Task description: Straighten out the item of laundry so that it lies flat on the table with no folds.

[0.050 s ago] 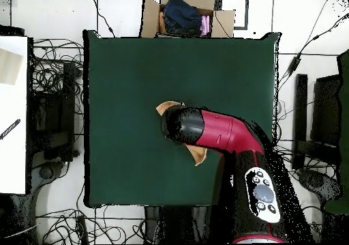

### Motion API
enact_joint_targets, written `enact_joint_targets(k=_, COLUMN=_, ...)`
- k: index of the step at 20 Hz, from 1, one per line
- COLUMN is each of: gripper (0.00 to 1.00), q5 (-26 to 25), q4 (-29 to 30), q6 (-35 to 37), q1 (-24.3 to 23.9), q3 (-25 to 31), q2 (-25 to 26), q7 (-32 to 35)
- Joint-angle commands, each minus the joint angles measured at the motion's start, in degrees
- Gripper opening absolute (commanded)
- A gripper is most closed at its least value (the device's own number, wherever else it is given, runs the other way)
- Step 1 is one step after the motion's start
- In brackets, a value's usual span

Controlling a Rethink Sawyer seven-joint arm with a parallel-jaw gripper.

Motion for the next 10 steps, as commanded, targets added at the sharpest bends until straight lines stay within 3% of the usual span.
enact_joint_targets(k=1, gripper=1.0, q5=-3.43, q4=7.7, q6=-1.15, q1=-1.45, q3=6.21, q2=-0.26, q7=-1.24)
enact_joint_targets(k=10, gripper=1.0, q5=-4.04, q4=10.59, q6=-3.24, q1=-3.83, q3=7.33, q2=-1.05, q7=-1.61)
